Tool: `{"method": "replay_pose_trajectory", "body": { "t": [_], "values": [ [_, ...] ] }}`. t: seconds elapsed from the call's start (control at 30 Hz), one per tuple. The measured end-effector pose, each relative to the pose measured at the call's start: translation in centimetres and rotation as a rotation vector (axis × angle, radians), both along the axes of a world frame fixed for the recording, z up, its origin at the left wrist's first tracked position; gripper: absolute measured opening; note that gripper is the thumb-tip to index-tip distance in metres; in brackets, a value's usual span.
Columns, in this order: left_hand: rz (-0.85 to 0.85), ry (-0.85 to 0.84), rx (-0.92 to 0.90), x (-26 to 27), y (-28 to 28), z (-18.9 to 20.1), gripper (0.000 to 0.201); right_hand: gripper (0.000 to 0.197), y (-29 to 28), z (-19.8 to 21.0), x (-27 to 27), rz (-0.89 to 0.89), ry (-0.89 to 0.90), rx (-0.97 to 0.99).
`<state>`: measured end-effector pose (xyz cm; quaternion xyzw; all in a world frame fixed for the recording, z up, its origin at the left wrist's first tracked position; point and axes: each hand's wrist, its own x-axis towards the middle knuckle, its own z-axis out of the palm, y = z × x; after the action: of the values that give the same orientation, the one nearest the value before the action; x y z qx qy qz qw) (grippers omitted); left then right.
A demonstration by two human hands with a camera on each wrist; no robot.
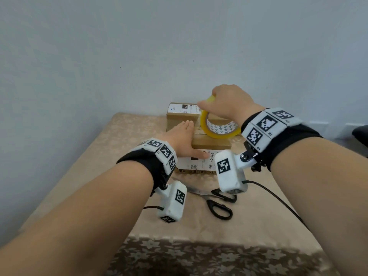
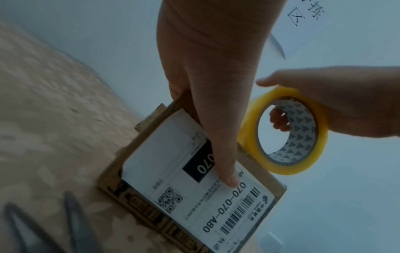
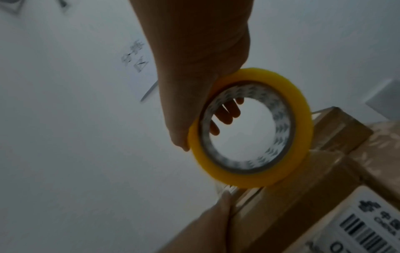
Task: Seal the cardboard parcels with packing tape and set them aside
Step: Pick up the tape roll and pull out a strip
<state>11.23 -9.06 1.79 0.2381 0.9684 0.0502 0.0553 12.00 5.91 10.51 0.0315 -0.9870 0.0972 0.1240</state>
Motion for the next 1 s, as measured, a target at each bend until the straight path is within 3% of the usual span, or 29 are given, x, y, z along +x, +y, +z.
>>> {"method": "replay_pose_trajectory", "body": {
  "t": [0.1,0.2,0.33,0.53,0.77,0.9,1.0],
  "values": [
    [-0.001,-0.005,0.0,0.2,-0.2,0.2,0.123,0.042,0.8,0.3,0.1,-0.002,-0.011,-0.19],
    [0.017,-0.003,0.013,0.4,-0.6,0.4,0.123,0.039,1.9,1.2,0.7,-0.004,0.015,-0.041],
    [0.022,0.018,-0.052,0.5,-0.7,0.3,0.118,0.041,5.9,-0.8,1.3,-0.097,-0.173,0.07],
    [0.024,0.029,-0.084,0.8,-0.5,0.6,0.113,0.038,6.9,-3.6,1.1,-0.114,-0.247,-0.079],
    [0.025,0.01,-0.126,0.5,-0.3,0.6,0.117,0.046,7.3,-5.4,0.3,-0.104,-0.322,-0.075],
    [0.041,0.014,-0.286,0.1,0.9,1.6,0.123,0.048,7.1,-5.7,0.2,-0.096,-0.304,0.008],
    [-0.044,0.049,-0.339,0.3,3.5,1.8,0.12,0.045,7.1,-5.8,0.0,-0.081,-0.303,0.061]
  ]
}}
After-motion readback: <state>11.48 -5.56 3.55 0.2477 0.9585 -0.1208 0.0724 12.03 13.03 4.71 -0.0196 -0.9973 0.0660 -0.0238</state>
